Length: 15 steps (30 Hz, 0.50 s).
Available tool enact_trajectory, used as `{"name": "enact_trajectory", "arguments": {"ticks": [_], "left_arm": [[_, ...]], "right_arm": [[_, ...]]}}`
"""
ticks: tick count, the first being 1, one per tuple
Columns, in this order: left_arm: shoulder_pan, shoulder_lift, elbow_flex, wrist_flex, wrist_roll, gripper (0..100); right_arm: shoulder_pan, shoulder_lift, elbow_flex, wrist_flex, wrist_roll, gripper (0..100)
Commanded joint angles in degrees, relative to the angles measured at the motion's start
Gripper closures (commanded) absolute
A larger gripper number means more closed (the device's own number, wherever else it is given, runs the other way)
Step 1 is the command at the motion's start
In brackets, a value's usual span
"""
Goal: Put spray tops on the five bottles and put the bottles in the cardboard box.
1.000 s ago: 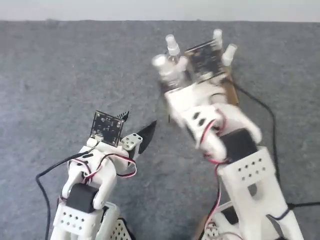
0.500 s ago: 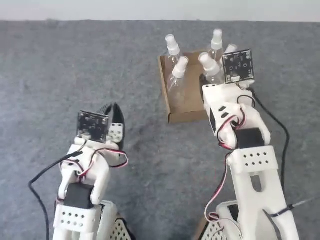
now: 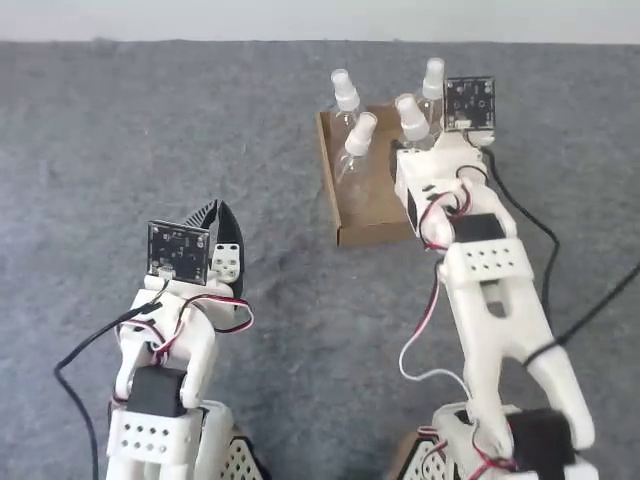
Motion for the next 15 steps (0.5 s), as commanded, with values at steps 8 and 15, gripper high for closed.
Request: {"name": "enact_trajectory", "arguments": {"ticks": [8, 15], "left_arm": [[0.1, 0.4, -0.3, -1.2, 1.1, 99], [0.1, 0.4, -0.3, -1.2, 1.1, 99]], "right_arm": [[0.4, 8.5, -4.8, -8.9, -1.9, 99.2], [-0.7, 11.7, -4.7, -10.1, -1.9, 99.2]]}}
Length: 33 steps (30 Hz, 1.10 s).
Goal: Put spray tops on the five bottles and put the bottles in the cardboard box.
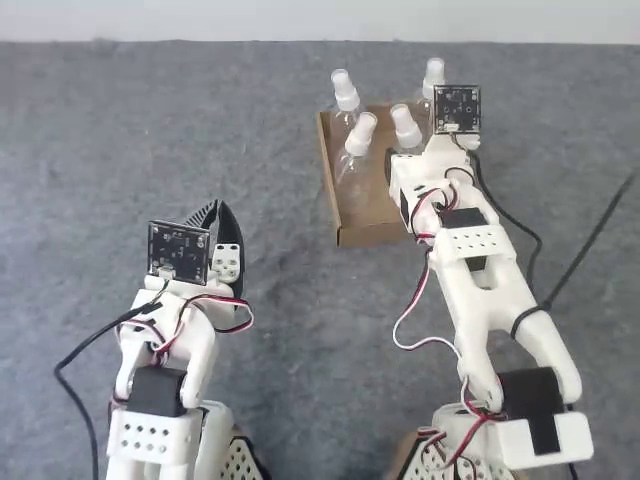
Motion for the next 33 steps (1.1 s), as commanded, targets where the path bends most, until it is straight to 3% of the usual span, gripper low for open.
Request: {"name": "enact_trajectory", "arguments": {"ticks": [1, 6, 11, 33], "left_arm": [[0.1, 0.4, -0.3, -1.2, 1.1, 99], [0.1, 0.4, -0.3, -1.2, 1.1, 99], [0.1, 0.4, -0.3, -1.2, 1.1, 99], [0.1, 0.4, 0.2, -1.4, 1.1, 99]], "right_arm": [[-1.2, 0.1, -4.4, -1.7, -1.1, 99.2], [-1.8, 1.3, -4.4, -1.7, -1.3, 99.2], [-1.5, 1.3, -4.2, -1.7, -6.8, 99.2], [-3.3, 1.2, -1.7, -1.4, -4.0, 98.7]]}}
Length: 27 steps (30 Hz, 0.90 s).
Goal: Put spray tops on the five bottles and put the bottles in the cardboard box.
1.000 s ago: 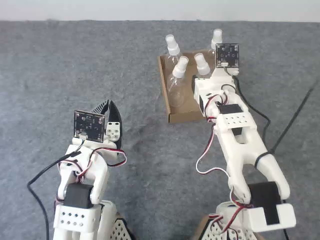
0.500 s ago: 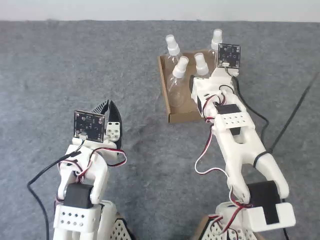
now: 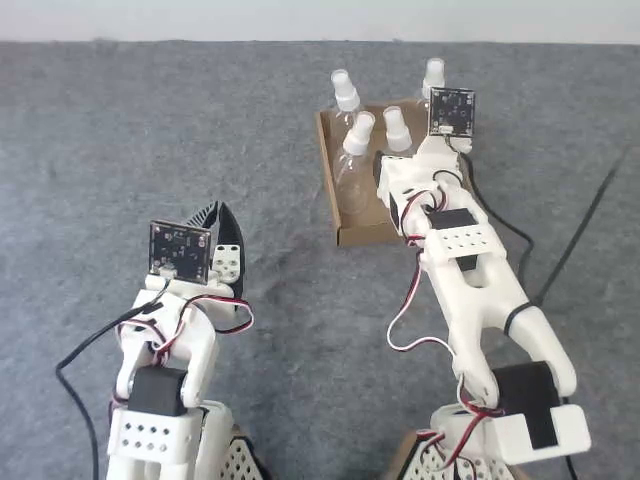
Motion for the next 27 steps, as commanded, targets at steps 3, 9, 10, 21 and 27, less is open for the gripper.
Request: {"name": "enact_trajectory", "arguments": {"ticks": [3, 9, 10, 21, 27], "left_arm": [[0.2, 0.4, -0.4, -1.4, 1.1, 99], [0.2, 0.4, -0.4, -1.4, 1.1, 99], [0.2, 0.4, -0.4, -1.4, 1.1, 99], [0.2, 0.4, -0.4, -1.4, 1.1, 99], [0.2, 0.4, -0.4, -1.4, 1.1, 99]], "right_arm": [[-1.0, -0.5, -1.7, -0.8, 3.0, 98.7], [-0.9, -0.5, -1.7, -0.7, 3.3, 98.7], [-0.7, -0.5, -1.7, -0.7, 3.3, 98.7], [-0.8, -0.5, -1.7, -0.6, 3.4, 91.5], [-1.1, -0.7, -1.6, -0.6, 3.5, 83.8]]}}
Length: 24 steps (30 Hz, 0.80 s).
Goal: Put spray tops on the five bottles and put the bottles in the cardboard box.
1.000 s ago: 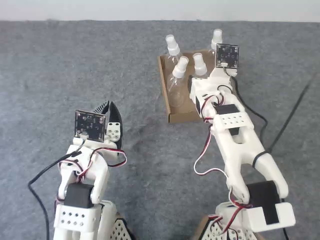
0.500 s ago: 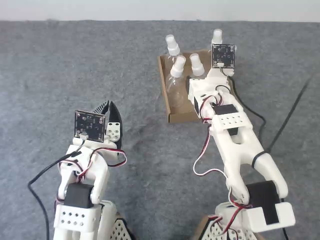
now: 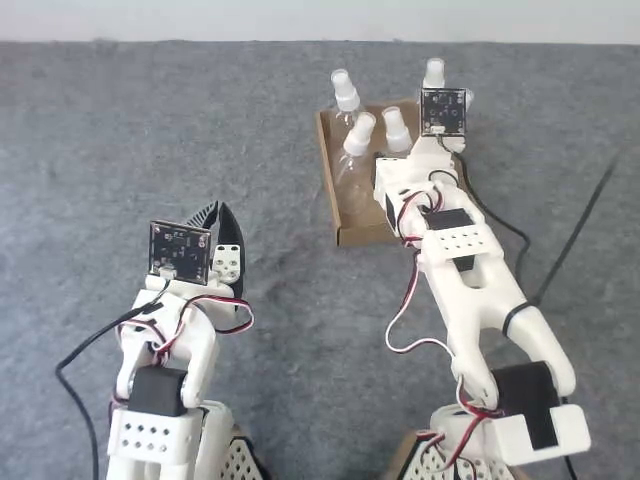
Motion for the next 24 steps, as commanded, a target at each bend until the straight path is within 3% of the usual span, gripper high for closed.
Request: {"name": "enact_trajectory", "arguments": {"ticks": [1, 8, 15, 24], "left_arm": [[0.1, 0.4, -0.4, -1.4, 1.1, 99], [0.1, 0.4, -0.4, -1.4, 1.1, 99], [0.1, 0.4, -0.4, -1.4, 1.1, 99], [0.1, 0.4, -0.4, -1.4, 1.1, 99]], "right_arm": [[-0.4, -0.8, -1.6, -0.6, 1.1, 83.6], [-0.4, -1.1, -2.0, -0.6, 1.1, 82.9], [-0.4, -1.1, -2.0, -0.6, 1.1, 71.5], [-0.4, -1.8, -4.4, 0.8, 1.1, 71.6]]}}
